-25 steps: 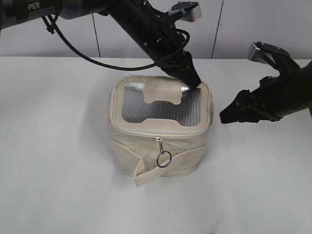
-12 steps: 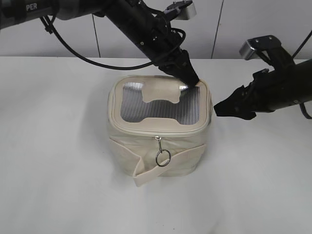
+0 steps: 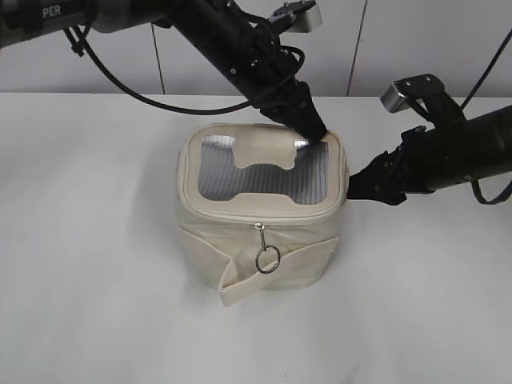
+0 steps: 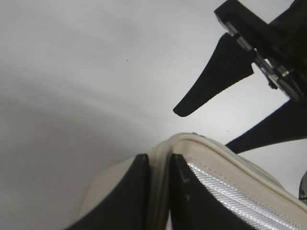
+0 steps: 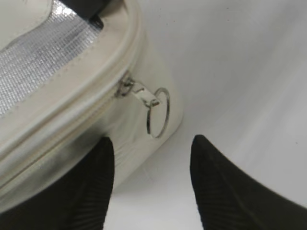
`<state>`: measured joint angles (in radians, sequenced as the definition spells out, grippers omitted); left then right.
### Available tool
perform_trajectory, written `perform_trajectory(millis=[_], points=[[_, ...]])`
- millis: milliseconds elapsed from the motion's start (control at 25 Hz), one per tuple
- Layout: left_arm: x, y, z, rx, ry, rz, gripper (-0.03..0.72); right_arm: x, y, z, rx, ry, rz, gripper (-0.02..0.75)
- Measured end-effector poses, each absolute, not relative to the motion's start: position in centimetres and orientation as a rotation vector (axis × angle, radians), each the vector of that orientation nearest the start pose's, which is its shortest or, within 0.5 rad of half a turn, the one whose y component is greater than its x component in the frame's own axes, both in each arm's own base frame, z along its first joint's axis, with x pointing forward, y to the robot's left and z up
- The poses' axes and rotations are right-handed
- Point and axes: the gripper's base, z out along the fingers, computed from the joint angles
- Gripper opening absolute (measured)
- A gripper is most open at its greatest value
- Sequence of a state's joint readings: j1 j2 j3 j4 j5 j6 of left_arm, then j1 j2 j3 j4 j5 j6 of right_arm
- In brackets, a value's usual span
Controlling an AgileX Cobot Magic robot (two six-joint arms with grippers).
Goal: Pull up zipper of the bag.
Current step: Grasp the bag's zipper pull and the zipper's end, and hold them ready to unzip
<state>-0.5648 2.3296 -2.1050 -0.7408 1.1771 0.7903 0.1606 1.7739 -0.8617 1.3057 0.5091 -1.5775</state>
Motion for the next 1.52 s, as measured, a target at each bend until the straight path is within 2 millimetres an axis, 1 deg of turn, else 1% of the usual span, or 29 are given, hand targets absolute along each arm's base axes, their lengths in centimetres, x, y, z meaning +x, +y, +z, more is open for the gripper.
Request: perform_trajectory(millis=[160, 360, 440, 480, 560, 600, 640, 800, 880, 1040, 1120, 1320, 1440, 1520], points=[[39.2, -31.5, 22.3, 1.446, 2.231, -0.955, 0.087, 32.2, 9.8, 15.3, -0.765, 2.34, 0.561, 0.404], [39.2, -31.5, 22.3, 1.446, 2.231, -0.955, 0.087, 33.4, 10.0, 15.3, -0.757, 2.328, 0.558, 0.319], [39.2, -31.5, 22.3, 1.446, 2.231, -0.955, 0.087, 33.9, 10.1, 15.2, -0.772, 2.32, 0.563, 0.267], [39.2, -31.5, 22.3, 1.446, 2.231, -0.955, 0.087, 34.2, 10.3, 15.1, -0.784, 2.319, 0.568, 0.223], [39.2, -31.5, 22.3, 1.447, 2.231, -0.954, 0.087, 34.4, 10.6, 15.0, -0.825, 2.312, 0.568, 0.094], [39.2, -31.5, 22.3, 1.447, 2.231, -0.954, 0.087, 34.4, 10.7, 14.9, -0.845, 2.311, 0.566, 0.041], [39.2, -31.5, 22.3, 1.447, 2.231, -0.954, 0.087, 34.2, 10.9, 14.9, -0.877, 2.309, 0.566, 0.012], [39.2, -31.5, 22.2, 1.444, 2.23, -0.953, 0.087, 33.8, 10.8, 14.5, -0.907, 2.382, 0.567, 0.008], [39.2, -31.5, 22.2, 1.443, 2.229, -0.95, 0.086, 33.3, 10.7, 14.7, -0.915, 2.418, 0.586, 0.008], [39.3, -31.6, 22.2, 1.433, 2.231, -0.949, 0.086, 32.5, 10.5, 16.1, -0.916, 2.432, 0.584, 0.008], [39.3, -31.6, 22.2, 1.425, 2.234, -0.947, 0.086, 31.5, 10.3, 16.7, -0.924, 2.44, 0.585, 0.008], [39.3, -31.6, 22.2, 1.42, 2.239, -0.953, 0.085, 28.7, 9.7, 18.3, -0.878, 2.466, 0.57, 0.008], [39.3, -31.6, 22.2, 1.415, 2.243, -0.956, 0.085, 27.4, 9.4, 19.6, -0.875, 2.44, 0.566, 0.008], [39.3, -31.6, 22.2, 1.409, 2.249, -0.96, 0.085, 26.9, 9.5, 20.2, -0.887, 2.432, 0.593, 0.008]])
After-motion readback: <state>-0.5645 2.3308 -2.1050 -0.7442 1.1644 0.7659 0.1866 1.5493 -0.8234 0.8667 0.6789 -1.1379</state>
